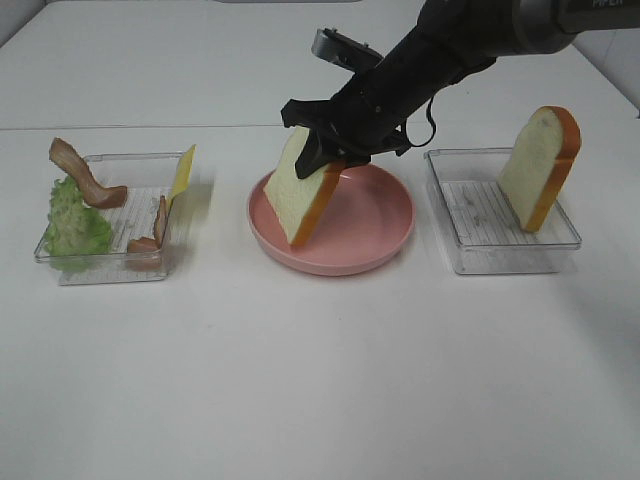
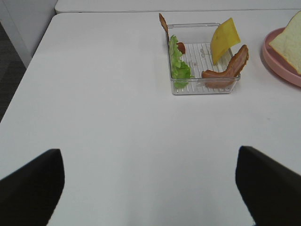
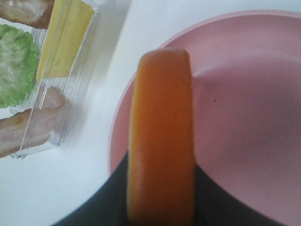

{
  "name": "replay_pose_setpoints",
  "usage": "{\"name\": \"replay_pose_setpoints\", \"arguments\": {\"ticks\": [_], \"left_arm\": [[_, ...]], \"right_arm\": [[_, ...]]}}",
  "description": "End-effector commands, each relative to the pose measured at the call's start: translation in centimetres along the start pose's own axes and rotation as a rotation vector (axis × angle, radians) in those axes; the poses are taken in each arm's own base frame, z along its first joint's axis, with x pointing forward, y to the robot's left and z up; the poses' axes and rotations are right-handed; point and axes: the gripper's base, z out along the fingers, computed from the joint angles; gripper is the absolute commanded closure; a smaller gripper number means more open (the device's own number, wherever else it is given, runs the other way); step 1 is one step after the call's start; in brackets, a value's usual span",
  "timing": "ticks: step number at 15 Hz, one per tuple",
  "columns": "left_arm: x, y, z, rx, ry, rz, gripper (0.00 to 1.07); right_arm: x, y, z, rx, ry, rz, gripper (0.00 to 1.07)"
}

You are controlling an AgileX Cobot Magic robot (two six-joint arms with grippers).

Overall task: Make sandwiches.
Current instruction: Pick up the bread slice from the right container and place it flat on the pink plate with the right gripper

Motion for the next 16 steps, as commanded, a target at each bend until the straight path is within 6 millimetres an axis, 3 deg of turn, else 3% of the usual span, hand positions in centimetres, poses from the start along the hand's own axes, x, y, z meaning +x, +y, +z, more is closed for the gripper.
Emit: {"name": "replay_pose_setpoints", "arguments": {"ticks": [1, 3, 4, 5, 6, 8, 16], "left_arm": [[0.1, -0.1, -0.1, 0.001, -0.015, -0.003, 0.16], [0.1, -0.1, -0.1, 0.001, -0.015, -0.003, 0.16], [0.1, -0.1, -0.1, 0.001, -0.015, -0.003, 0.16], [0.1, -0.1, -0.1, 0.001, -0.015, -0.003, 0.16], [0.1, -0.1, -0.1, 0.001, -0.015, -0.003, 0.16], [0.1, -0.1, -0.1, 0.001, -0.015, -0.003, 0.16], [0.1, -0.1, -0.1, 0.001, -0.015, -0.003, 0.16]], "right_arm": [[0.0, -0.5, 0.0, 0.053, 0.004, -0.021, 0.89], [0.2, -0.7, 0.0, 0.075, 0.02, -0.024, 0.8], [0.2, -0.8, 0.0, 0.083, 0.025, -0.019, 0.71], [0.3, -0.8, 0.0, 0.087, 0.033, -0.015, 0.51], [0.4, -0.8, 0.0, 0.09, 0.038, -0.02, 0.42], [0.4, -1.1, 0.0, 0.114, 0.048, -0.048, 0.33], [0.4, 0.4, -1.5, 0.33, 0.1, -0.321, 0.3]]}}
